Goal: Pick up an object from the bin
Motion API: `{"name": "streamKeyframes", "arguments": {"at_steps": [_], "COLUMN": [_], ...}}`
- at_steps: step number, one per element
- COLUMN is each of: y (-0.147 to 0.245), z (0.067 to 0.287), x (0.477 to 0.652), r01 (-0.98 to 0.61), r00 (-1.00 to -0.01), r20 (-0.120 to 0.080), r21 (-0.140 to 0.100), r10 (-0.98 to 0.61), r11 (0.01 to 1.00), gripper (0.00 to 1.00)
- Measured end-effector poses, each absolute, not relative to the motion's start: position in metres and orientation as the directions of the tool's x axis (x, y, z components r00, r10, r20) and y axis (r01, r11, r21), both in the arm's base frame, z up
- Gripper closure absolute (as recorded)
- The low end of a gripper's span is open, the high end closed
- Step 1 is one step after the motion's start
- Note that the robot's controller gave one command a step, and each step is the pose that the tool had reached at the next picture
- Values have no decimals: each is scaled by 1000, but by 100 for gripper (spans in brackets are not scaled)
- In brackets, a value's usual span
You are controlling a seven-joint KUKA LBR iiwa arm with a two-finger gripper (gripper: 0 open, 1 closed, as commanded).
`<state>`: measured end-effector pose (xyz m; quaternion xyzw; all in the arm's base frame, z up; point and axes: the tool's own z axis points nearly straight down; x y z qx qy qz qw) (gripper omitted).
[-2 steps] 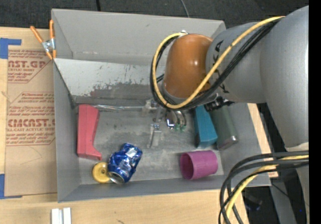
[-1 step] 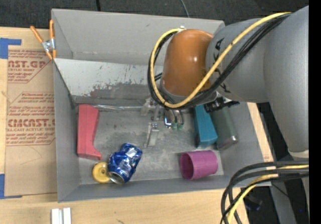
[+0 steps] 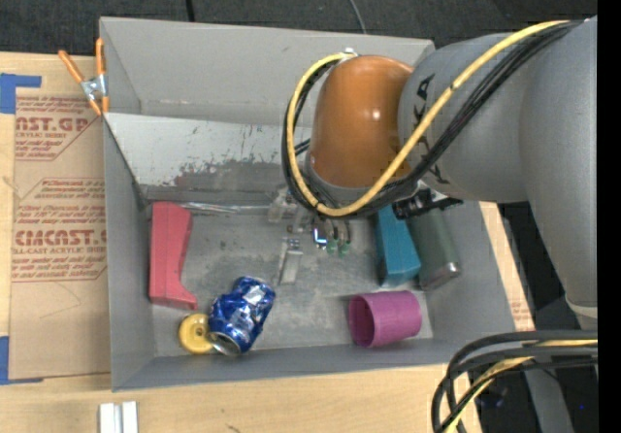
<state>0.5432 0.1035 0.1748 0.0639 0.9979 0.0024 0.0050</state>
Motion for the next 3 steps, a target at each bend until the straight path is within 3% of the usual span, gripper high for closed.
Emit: {"name": "streamKeyframes", "arguments": {"at_steps": [2,3], "y": [114,135], "z": [95,78], "x": [533,518], "r01": [184,288], "r00": [-983,-957], "r20": [-5,-5], "r21": [5,5], "r10": [184,288], "r11": [983,957], "gripper": [0,0]}}
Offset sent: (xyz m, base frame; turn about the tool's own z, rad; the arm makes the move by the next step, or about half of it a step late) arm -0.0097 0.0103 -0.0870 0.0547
